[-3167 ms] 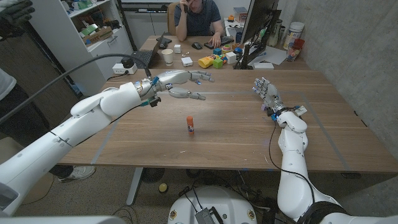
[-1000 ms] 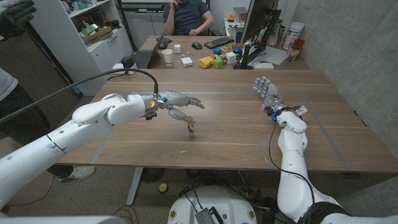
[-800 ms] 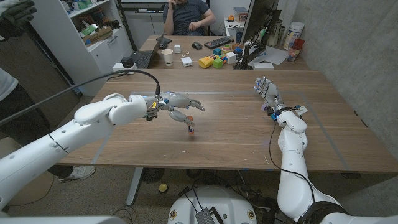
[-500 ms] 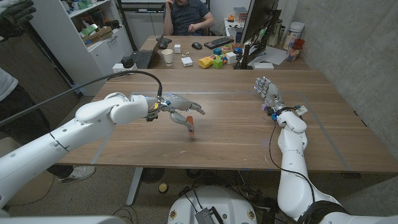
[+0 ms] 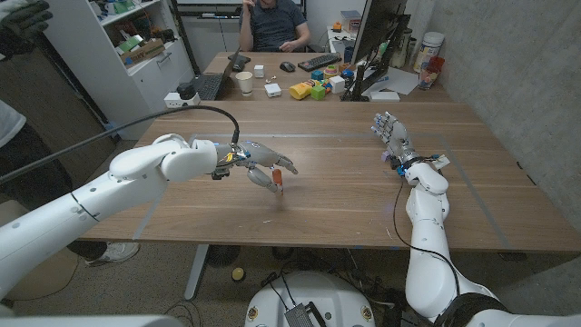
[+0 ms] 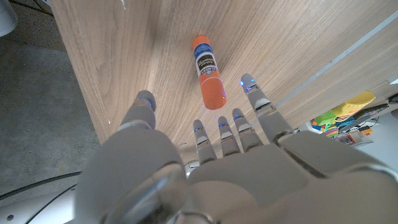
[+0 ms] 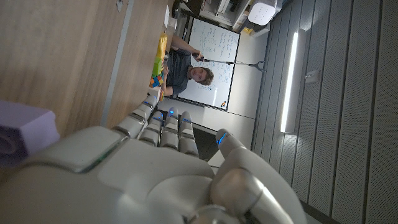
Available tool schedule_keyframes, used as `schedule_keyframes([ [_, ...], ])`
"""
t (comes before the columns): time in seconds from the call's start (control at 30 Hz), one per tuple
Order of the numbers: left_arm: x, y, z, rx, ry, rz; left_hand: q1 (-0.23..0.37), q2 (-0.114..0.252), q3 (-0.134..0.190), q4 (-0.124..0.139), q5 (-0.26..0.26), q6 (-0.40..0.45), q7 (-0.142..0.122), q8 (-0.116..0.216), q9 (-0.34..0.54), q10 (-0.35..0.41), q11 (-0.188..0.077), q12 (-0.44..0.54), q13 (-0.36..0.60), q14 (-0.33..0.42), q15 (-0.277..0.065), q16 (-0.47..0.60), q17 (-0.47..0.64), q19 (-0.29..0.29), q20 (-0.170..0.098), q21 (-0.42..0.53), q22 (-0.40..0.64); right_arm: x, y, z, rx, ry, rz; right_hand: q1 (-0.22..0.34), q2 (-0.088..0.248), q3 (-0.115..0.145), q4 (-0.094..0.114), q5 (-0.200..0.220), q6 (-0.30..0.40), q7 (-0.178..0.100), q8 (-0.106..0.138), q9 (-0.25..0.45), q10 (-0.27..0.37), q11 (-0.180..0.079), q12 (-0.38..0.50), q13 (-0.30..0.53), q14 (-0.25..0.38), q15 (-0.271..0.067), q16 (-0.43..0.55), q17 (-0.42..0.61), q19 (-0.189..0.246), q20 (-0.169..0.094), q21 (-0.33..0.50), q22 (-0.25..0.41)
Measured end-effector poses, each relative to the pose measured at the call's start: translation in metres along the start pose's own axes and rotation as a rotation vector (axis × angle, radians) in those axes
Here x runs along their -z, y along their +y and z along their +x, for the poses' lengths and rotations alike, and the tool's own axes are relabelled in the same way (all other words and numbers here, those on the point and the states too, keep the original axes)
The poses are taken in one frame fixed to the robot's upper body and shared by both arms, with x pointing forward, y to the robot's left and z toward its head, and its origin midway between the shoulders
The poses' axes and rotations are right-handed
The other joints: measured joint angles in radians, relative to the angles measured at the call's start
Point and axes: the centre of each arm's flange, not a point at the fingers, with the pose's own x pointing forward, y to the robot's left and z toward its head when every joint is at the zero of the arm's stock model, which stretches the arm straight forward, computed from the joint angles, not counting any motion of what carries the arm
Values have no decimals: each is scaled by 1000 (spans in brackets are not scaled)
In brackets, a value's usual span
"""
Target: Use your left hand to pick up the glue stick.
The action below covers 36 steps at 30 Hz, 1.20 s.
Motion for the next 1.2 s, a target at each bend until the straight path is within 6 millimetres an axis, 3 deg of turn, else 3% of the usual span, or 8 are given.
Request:
schedule_keyframes([
  [0.37,-6,-3,-2,48,24,50,70,30,2,-4,0,29,3,7,0,22,10,6,0,31,4,3,0,57,3,15,0,0,-3,-1,8,1,2,0,0,0,0,0,0,0,0,0,0,0,0,0,0,0,0,0,0,0,0,0],
  [0.57,-7,-8,1,76,52,88,188,54,12,-22,-8,56,15,15,4,47,18,15,0,106,-7,26,5,140,-3,44,4,-1,-7,-3,23,-3,4,0,0,0,0,0,0,0,0,0,0,0,0,0,6,-6,0,0,0,0,0,0],
  [0.7,-6,-10,3,76,77,121,324,93,13,-23,-23,167,59,43,10,160,13,48,5,225,-52,61,16,224,-60,78,12,-2,-9,-4,32,-7,6,-4,4,0,0,0,0,0,0,0,0,0,0,0,5,-6,0,0,0,0,0,0],
  [0.87,-7,-13,8,23,107,154,492,160,5,-23,-30,359,151,83,14,370,-34,105,15,411,-69,122,28,331,-167,140,19,-2,-12,-5,45,-10,6,-4,4,0,0,0,0,0,0,0,0,0,0,0,5,-6,0,0,0,0,0,0],
  [0.97,-8,-17,10,-25,125,166,571,186,22,-25,-38,480,203,106,13,492,-62,142,31,530,-80,148,26,392,-203,185,22,-3,-13,-4,50,-12,4,-4,4,0,0,0,0,0,0,0,2,-2,0,0,5,-6,0,0,0,0,0,0],
  [1.03,-7,-17,11,-62,140,174,604,191,30,-28,-43,549,213,121,12,558,-69,155,33,602,-92,163,26,426,-218,214,23,-4,-13,-2,53,-13,2,-4,4,2,-2,0,0,0,0,0,9,-2,0,0,5,-6,0,0,0,0,0,0],
  [1.1,-6,-17,11,-90,150,180,640,185,29,-28,-47,600,198,142,13,612,-70,168,33,669,-105,189,38,456,-230,244,23,-4,-14,-1,55,-14,-1,-4,4,4,-4,0,0,0,0,0,11,0,0,0,5,-6,0,0,0,0,0,0],
  [1.2,-4,-17,12,-142,166,191,693,179,-6,-29,-54,703,212,166,21,653,-77,176,33,715,-81,232,57,485,-245,292,28,-3,-14,2,57,-13,-3,-4,4,4,-4,0,0,0,0,0,11,0,0,0,5,-6,0,0,0,0,0,0],
])
